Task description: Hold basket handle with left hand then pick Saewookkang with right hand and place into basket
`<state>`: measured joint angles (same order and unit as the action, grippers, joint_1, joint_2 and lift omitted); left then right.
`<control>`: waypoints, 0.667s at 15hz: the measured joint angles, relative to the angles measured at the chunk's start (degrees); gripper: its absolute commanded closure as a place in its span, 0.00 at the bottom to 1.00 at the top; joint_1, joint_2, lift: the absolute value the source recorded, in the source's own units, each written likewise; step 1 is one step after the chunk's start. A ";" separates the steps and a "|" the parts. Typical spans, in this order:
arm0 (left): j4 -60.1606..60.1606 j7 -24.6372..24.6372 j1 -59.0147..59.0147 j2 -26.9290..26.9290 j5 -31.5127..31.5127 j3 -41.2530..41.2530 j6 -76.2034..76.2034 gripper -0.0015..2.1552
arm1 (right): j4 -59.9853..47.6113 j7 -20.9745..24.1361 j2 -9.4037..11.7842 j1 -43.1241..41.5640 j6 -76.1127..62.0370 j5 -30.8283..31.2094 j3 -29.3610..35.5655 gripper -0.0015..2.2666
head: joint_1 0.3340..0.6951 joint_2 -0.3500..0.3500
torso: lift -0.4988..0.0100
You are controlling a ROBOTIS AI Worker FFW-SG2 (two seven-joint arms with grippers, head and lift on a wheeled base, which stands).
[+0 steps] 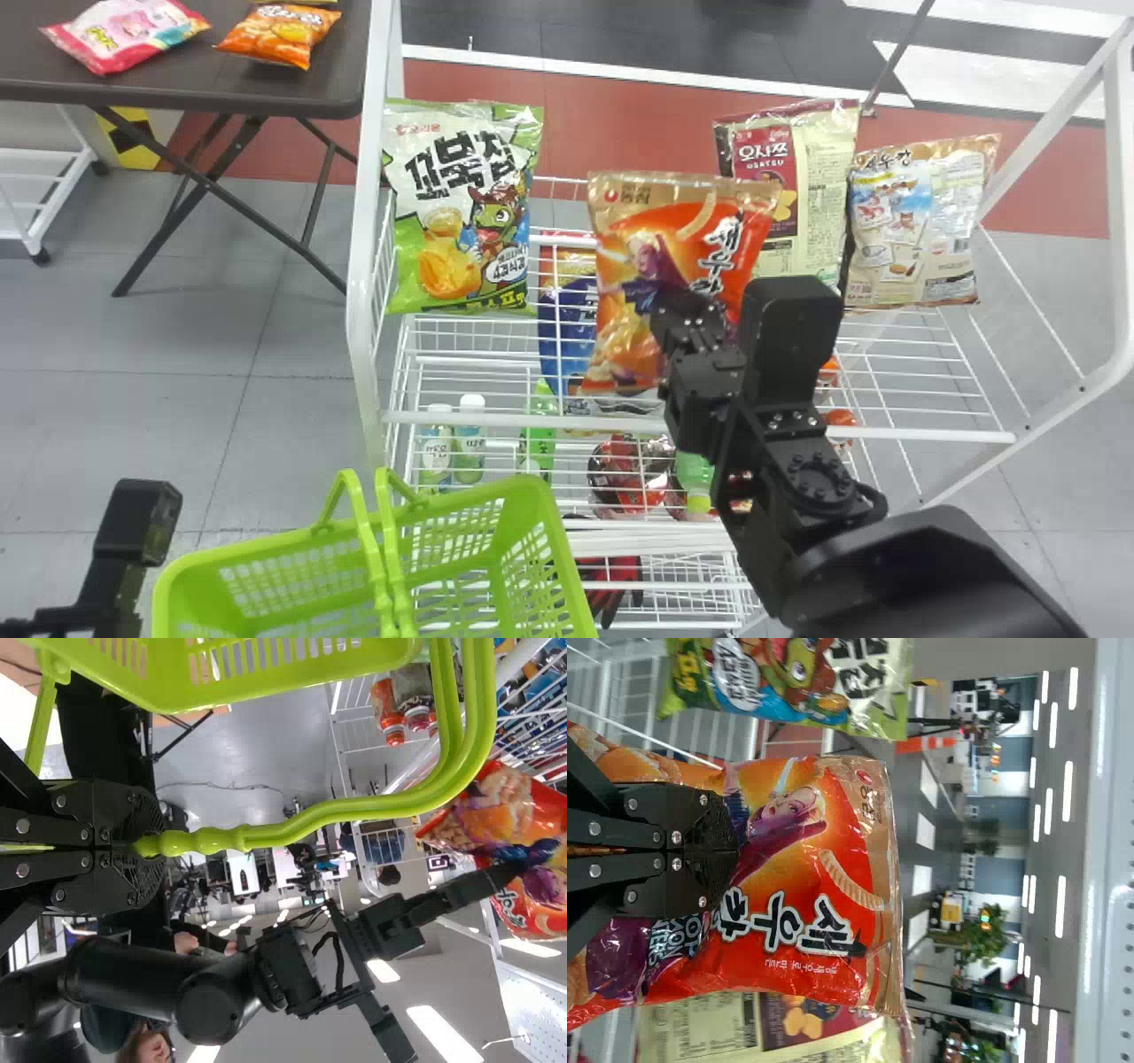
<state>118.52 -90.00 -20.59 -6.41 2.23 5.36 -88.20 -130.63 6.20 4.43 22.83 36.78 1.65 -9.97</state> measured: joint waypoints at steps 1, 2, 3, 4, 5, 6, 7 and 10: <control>0.00 0.00 -0.12 0.11 0.01 0.11 0.00 1.00 | -1.48 -0.23 0.49 0.79 2.49 -0.29 -0.31 0.99 | 1.00 0.26 | 0.95; 0.00 0.00 -0.23 0.23 0.03 0.23 0.00 1.00 | -3.14 -0.79 1.18 1.75 5.48 -0.77 -0.79 0.99 | 1.00 0.27 | 0.95; 0.01 0.00 -0.28 0.30 0.08 0.30 0.00 1.00 | -4.40 -1.21 1.76 2.48 8.04 -1.32 -1.28 0.99 | 1.00 0.27 | 0.95; 0.06 0.00 -0.33 0.38 0.12 0.33 0.00 1.00 | -5.69 -1.38 2.42 3.24 10.74 -1.82 -2.05 0.99 | 1.00 0.29 | 0.95; 0.08 0.00 -0.38 0.45 0.14 0.35 0.00 1.00 | -6.87 -1.80 2.99 3.83 13.55 -2.12 -3.03 0.99 | 1.00 0.30 | 0.95; 0.08 0.00 -0.40 0.49 0.14 0.36 0.00 1.00 | -8.06 -2.64 3.36 4.21 16.93 -2.56 -4.02 0.99 | 1.00 0.32 | 0.95; 0.08 0.00 -0.40 0.50 0.15 0.39 0.00 1.00 | -8.97 -3.26 3.67 4.43 19.77 -3.07 -4.87 0.99 | 1.00 0.34 | 0.95; -0.02 0.00 -0.42 0.52 0.40 0.98 0.00 1.00 | -11.60 -3.49 5.22 4.68 28.34 -3.85 -9.47 0.99 | 1.00 0.44 | 0.95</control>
<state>118.50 -90.00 -21.00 -5.89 2.63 6.34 -88.20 -142.23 2.71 9.65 27.51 65.12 -2.19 -19.44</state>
